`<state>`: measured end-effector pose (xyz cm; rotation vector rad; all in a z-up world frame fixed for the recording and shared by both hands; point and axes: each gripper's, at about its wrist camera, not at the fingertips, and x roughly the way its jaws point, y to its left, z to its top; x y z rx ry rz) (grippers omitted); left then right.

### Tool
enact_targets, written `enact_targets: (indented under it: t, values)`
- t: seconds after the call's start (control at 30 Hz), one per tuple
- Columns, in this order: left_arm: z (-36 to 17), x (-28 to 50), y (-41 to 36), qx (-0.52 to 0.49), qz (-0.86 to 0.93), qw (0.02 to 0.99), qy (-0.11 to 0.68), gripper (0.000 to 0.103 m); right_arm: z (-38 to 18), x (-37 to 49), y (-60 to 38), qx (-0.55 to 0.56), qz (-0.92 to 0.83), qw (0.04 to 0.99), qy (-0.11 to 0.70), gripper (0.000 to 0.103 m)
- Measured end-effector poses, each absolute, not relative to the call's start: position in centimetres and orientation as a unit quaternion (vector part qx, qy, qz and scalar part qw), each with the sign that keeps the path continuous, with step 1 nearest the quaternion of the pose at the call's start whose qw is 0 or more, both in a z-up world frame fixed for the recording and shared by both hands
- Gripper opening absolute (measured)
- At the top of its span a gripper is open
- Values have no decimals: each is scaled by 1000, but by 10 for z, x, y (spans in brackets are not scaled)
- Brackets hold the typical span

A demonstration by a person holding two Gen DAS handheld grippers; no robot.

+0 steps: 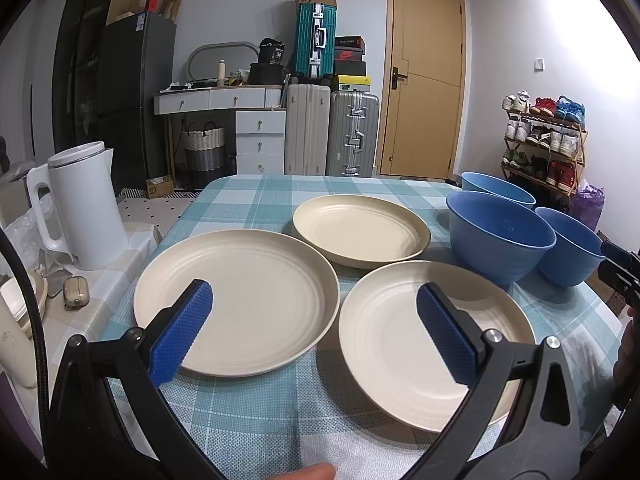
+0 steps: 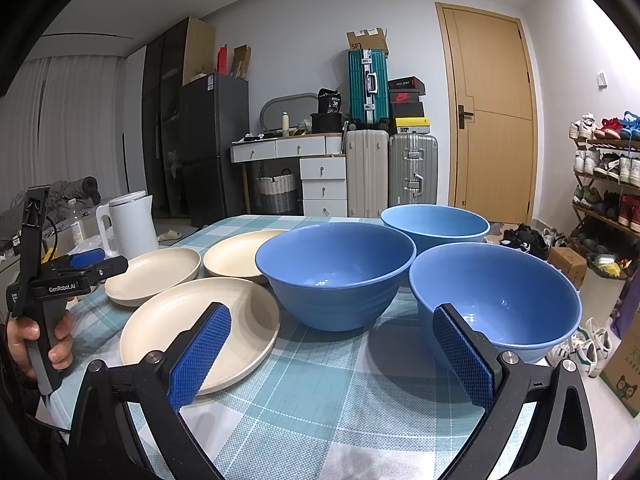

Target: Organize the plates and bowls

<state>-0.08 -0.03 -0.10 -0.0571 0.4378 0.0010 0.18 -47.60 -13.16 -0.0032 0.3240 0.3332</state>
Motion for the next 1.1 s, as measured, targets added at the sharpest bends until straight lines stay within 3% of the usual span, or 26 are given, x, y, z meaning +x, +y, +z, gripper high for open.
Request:
enact_targets:
  t: [1.1]
  values:
    - [0, -3, 0, -29, 0, 976, 217, 102, -133, 3, -475, -3, 163, 973, 162, 103]
